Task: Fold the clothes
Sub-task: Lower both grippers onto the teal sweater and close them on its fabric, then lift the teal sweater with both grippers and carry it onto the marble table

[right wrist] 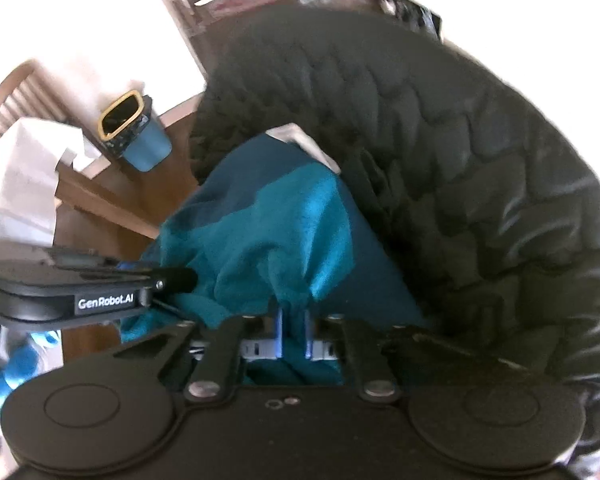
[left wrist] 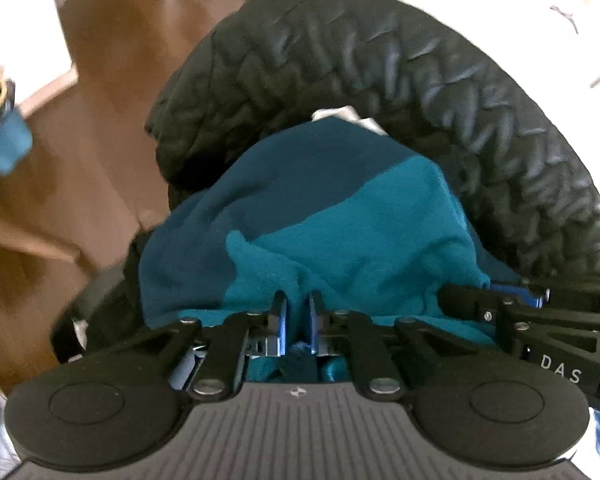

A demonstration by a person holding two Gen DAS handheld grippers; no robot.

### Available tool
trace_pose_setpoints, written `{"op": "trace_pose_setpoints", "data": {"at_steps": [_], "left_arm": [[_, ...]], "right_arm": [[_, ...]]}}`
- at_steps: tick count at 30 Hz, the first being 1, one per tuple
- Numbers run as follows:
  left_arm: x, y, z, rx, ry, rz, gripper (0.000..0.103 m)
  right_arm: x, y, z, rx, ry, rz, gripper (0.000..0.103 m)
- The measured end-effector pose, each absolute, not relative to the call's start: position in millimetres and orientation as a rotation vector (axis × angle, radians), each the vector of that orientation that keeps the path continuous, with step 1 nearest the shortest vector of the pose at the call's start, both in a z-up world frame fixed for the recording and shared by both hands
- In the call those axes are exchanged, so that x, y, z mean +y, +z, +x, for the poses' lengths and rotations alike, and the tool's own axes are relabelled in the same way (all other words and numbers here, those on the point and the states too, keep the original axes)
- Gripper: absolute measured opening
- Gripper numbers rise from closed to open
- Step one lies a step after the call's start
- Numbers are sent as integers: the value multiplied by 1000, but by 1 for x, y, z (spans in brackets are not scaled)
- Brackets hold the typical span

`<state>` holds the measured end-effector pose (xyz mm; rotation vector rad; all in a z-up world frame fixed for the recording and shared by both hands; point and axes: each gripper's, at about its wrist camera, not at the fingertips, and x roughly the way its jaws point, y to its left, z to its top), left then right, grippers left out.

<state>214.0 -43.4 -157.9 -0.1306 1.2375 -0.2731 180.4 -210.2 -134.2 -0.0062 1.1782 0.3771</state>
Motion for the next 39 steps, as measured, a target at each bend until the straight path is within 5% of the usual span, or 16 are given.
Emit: {"op": "trace_pose_setpoints", "data": {"at_steps": [18,39], "left_arm": [[45,-2,139,942,-206,-200,7],[271,170,-71,648,218,-141,7]], "right_arm": [[-168,26,136,879,663,-13,103],[94,210,-1,544,1251,-166,103]]}}
